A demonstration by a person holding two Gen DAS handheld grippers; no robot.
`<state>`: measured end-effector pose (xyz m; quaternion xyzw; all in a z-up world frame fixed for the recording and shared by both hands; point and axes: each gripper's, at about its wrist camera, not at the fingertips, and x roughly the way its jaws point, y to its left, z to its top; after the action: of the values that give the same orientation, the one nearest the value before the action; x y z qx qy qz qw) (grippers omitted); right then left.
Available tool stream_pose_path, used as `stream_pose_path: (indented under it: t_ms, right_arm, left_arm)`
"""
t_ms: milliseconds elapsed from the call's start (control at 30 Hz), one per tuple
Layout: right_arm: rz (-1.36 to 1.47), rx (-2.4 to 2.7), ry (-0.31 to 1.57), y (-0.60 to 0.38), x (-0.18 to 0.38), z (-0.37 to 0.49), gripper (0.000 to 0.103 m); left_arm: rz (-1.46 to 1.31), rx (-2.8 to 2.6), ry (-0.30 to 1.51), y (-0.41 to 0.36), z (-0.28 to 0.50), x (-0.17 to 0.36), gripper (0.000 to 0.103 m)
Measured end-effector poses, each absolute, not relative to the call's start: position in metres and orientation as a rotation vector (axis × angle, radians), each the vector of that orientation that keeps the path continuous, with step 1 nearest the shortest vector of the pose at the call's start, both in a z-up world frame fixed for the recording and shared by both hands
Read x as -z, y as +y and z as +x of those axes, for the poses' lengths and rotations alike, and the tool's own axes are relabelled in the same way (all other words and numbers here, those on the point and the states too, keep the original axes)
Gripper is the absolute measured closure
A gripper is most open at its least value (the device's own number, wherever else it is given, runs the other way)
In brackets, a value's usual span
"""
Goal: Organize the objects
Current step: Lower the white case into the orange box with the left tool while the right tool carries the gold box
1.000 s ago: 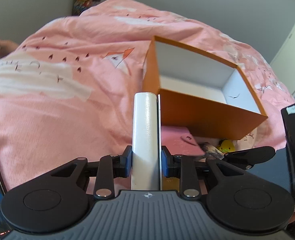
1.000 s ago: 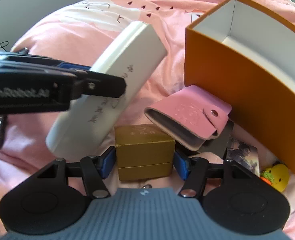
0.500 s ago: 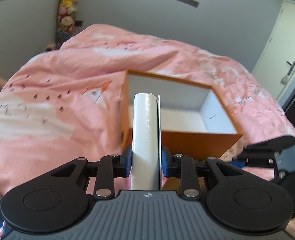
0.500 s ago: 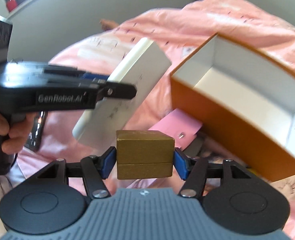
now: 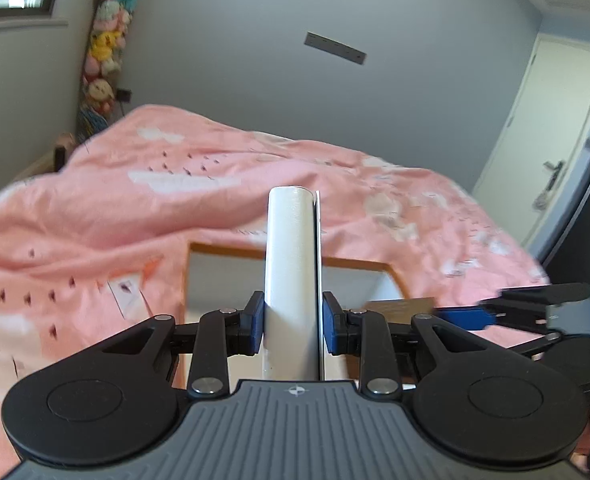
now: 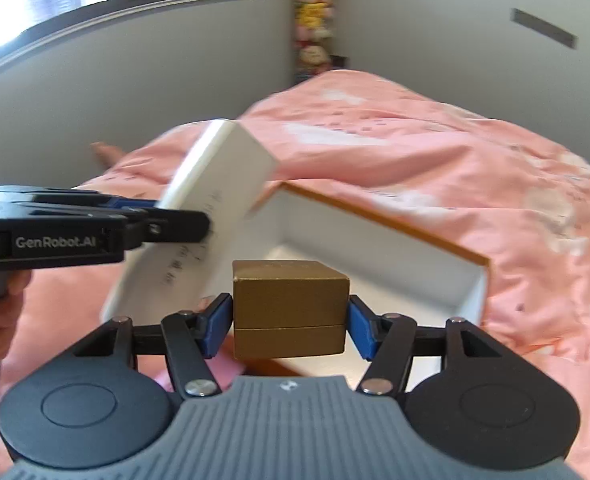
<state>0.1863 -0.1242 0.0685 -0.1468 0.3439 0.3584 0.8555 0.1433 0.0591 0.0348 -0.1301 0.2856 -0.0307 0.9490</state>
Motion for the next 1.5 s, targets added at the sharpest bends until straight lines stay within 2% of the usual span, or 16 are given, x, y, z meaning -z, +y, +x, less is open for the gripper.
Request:
stream_pose_path:
  t_ms: [233, 900, 1100, 1233, 1500]
  right_arm:
    - [-0.217, -0.610, 0.800, -0.127, -0.037, 0.238, 0.040]
    - [-0.200, -0.549, 1.015, -0.127, 0.042, 0.290, 0.040]
    - [-0.202, -0.569, 1.030, -0.120, 0.048, 0.291, 0.040]
    - [-0.202, -0.580, 1.034, -0.118, 0.049, 0.291, 0.040]
    - [-0.200, -0.599, 1.043, -0.115, 0.048, 0.286, 0.040]
  left_arm:
    - [-0.241, 0.066, 0.622, 0.047, 0.190, -0.003, 0.071]
    - [-0.219, 0.097, 1.010, 0.036, 0.249, 0.091, 0.071]
    - [-0.207, 0.092, 1.091, 0.043, 0.252, 0.098, 0.068]
    - [-0.207, 0.063, 1.106, 0.049, 0.250, 0.099, 0.057]
    - [-0.030, 0.057, 1.016, 0.041, 0.239, 0.076, 0.057]
